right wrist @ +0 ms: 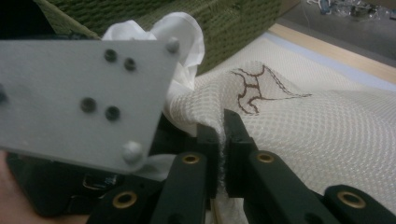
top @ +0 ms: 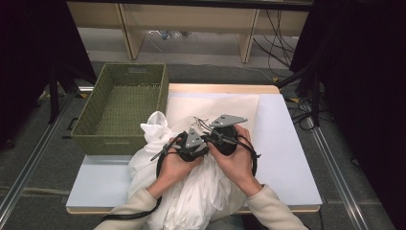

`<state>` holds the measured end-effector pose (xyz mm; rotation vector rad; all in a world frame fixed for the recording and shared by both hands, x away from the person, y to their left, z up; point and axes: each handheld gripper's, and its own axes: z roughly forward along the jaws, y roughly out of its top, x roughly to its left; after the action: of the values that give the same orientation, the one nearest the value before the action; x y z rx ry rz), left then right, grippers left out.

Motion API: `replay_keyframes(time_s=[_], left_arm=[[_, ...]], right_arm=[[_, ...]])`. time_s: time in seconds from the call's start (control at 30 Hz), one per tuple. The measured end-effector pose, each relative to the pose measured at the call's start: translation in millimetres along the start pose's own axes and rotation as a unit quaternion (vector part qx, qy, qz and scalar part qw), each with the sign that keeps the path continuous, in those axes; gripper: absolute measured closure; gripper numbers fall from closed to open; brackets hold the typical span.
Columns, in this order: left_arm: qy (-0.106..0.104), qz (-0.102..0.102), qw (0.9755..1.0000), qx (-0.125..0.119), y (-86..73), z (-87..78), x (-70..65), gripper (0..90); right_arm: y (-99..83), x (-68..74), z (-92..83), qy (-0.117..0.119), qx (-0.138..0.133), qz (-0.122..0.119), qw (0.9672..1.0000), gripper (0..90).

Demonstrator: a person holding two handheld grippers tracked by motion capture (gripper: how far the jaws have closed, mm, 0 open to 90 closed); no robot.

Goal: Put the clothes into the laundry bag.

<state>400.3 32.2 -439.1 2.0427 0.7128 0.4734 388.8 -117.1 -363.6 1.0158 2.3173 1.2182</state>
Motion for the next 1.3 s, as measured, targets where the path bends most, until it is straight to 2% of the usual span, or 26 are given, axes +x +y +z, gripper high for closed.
replay_keyframes(time_s=[0.03, 0.07, 0.1, 0.13, 0.2, 0.27, 0.33, 0.37, 0.4, 0.5, 0.57, 0.6, 0.63, 0.67, 0.77, 0.8, 0.87, 0.97, 1.03, 1.07, 1.1, 1.13, 1.17, 1.2, 1.23, 1.3], left_arm=[[0.001, -0.007, 1.0000, -0.007, 0.0, -1.6, -0.8, 70.4], [-0.004, 0.002, 1.0000, -0.002, 1.0, -6.0, 0.0, 62.6], [-0.016, -0.006, 0.9997, -0.015, 2.3, -12.5, -1.0, 57.2], [-0.017, -0.011, 0.9996, -0.022, 3.3, -17.7, -1.3, 52.7], [-0.016, -0.010, 0.9994, -0.029, 5.1, -29.9, -1.2, 44.2], [-0.020, -0.012, 0.9991, -0.036, 5.7, -36.8, -2.2, 38.6], [-0.018, -0.013, 0.9988, -0.045, 6.4, -52.2, -4.1, 36.7], [-0.026, -0.010, 0.9985, -0.046, 6.6, -59.6, -5.8, 34.3], [-0.031, -0.008, 0.9981, -0.053, 6.3, -73.4, -9.2, 30.9], [-0.033, -0.001, 0.9982, -0.051, 5.1, -84.7, -9.8, 28.7], [-0.042, 0.001, 0.9985, -0.036, 2.1, -90.7, -10.2, 28.0], [-0.043, 0.025, 0.9987, -0.011, -2.9, -89.7, -8.5, 27.1], [-0.043, 0.025, 0.9987, -0.011, -2.9, -89.7, -8.5, 27.5], [-0.039, 0.027, 0.9987, 0.016, -11.2, -82.1, -8.5, 28.6], [-0.040, 0.026, 0.9983, 0.033, -20.4, -69.6, -9.2, 30.5], [-0.041, 0.026, 0.9978, 0.045, -27.2, -57.9, -9.5, 33.4], [-0.037, 0.028, 0.9975, 0.053, -31.0, -49.3, -11.5, 38.5], [-0.034, 0.033, 0.9970, 0.061, -32.2, -43.8, -13.0, 46.8], [-0.028, 0.036, 0.9966, 0.069, -32.5, -40.4, -14.2, 56.5], [-0.019, 0.048, 0.9957, 0.076, -32.5, -38.4, -14.0, 61.8], [-0.019, 0.048, 0.9957, 0.076, -32.5, -38.4, -14.0, 67.1], [-0.015, 0.050, 0.9956, 0.078, -32.7, -37.4, -13.7, 67.1], [-0.011, 0.048, 0.9960, 0.075, -32.9, -37.0, -14.1, 75.3], [-0.008, 0.041, 0.9969, 0.066, -32.6, -37.9, -14.8, 78.0], [-0.008, 0.041, 0.9969, 0.066, -32.6, -37.9, -14.8, 79.8], [-0.013, 0.022, 0.9986, 0.047, -31.2, -41.5, -14.5, 80.9]], right_arm=[[-0.5, -2.5, -0.5, 0.001, 0.007, 0.003, 1.0000, 88.0], [0.1, -6.4, -1.0, -0.004, 0.001, -0.006, 1.0000, 87.9], [0.4, -6.1, -0.9, -0.004, -0.002, 0.003, 1.0000, 87.9], [0.6, -7.7, -1.5, -0.005, -0.001, -0.006, 1.0000, 87.8], [0.7, -7.4, -1.7, -0.007, 0.002, -0.003, 1.0000, 87.7], [0.6, -7.1, -2.5, -0.005, 0.003, -0.003, 1.0000, 87.6], [0.8, -7.6, -2.5, -0.008, 0.001, -0.007, 0.9999, 87.6], [0.9, -6.4, -3.0, -0.008, 0.003, 0.006, 0.9999, 87.6], [0.5, -7.5, -2.8, -0.010, 0.005, 0.003, 0.9999, 87.6], [0.3, -8.4, -2.4, -0.009, 0.004, 0.003, 0.9999, 87.5], [0.5, -9.0, -2.5, -0.010, 0.001, -0.003, 0.9999, 87.5], [0.5, -8.5, -2.7, -0.011, 0.003, 0.001, 0.9999, 87.4], [0.5, -8.5, -2.7, -0.011, 0.003, 0.001, 0.9999, 87.4], [0.5, -8.2, -2.6, -0.011, 0.003, 0.002, 0.9999, 87.4], [0.5, -7.9, -2.5, -0.013, 0.004, 0.000, 0.9999, 87.5], [0.5, -7.8, -2.8, -0.013, 0.004, 0.000, 0.9999, 87.4], [-0.4, -6.9, -2.7, -0.015, 0.008, 0.007, 0.9998, 87.4], [-1.2, -7.6, -0.7, -0.015, 0.008, -0.001, 0.9999, 87.4], [-1.2, -7.6, -0.6, -0.015, 0.010, -0.001, 0.9998, 87.4], [-1.0, -7.5, -1.0, -0.014, 0.010, -0.001, 0.9998, 87.4], [-1.0, -7.5, -1.0, -0.014, 0.010, -0.001, 0.9998, 87.4], [-1.1, -6.7, -1.3, -0.015, 0.010, 0.004, 0.9998, 87.4], [-1.2, -6.1, -1.3, -0.015, 0.010, 0.004, 0.9998, 87.4], [-1.2, -6.0, -1.2, -0.016, 0.010, 0.004, 0.9998, 87.4], [-1.2, -6.0, -1.2, -0.016, 0.010, 0.004, 0.9998, 87.4], [-1.4, -6.3, -1.2, -0.015, 0.010, 0.003, 0.9998, 87.5]])
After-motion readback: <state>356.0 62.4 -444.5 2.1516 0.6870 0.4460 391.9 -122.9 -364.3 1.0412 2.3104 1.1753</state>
